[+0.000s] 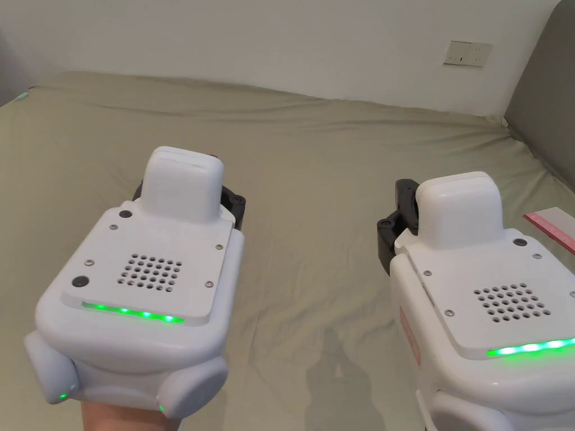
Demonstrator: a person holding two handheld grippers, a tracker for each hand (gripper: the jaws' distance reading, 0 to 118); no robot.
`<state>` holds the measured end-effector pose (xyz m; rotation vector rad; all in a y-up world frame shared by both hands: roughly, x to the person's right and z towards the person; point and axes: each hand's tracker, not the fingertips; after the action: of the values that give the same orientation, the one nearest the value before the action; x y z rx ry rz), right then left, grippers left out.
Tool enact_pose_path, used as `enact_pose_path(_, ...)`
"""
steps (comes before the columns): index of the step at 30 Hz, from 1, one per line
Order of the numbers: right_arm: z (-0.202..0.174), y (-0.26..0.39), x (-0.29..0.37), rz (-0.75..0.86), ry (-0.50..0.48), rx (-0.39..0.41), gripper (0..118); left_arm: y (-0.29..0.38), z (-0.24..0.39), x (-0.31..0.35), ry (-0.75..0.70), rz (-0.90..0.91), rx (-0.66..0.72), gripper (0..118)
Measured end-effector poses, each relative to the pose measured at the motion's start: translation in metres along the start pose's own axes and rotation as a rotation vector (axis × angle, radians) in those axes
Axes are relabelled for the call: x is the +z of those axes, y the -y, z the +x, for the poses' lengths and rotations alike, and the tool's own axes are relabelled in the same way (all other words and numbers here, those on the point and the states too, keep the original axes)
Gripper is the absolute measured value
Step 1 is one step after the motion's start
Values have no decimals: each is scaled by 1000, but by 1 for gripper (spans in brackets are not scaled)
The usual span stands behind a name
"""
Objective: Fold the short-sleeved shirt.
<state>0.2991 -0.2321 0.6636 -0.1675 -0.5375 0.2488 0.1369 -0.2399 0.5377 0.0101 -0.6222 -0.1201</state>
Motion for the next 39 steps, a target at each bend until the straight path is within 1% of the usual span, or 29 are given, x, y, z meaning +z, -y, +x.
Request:
enact_pose_path(8,3,-2,2,14,16,-31,2,-5,0,7,5,25,-11,0)
enact_pose_path(10,4,-1,3,15,27,-36,2,-7,0,13,50,32,-15,0)
enact_pose_path(13,5,0,3,22,27,-52,2,-5,6,19,-12,75,-62,0)
enact_pose_path(16,4,-2,4,29,21,-67,2,-3,7,16,-20,63,-88,0)
enact_pose_path(21,-3,-1,6,39,14,-53,2,-1,2,17,-28,50,-53,0)
enact_pose_path(26,-7,1,5,33,8,-54,2,-1,0,17,-38,44,-57,0)
enact_pose_path(35,-10,4,6,31,6,-57,2,-1,-5,14,-61,7,-23,0)
enact_pose_path(39,-10,6,7,36,12,-53,2,-1,-9,13,-54,-8,25,0)
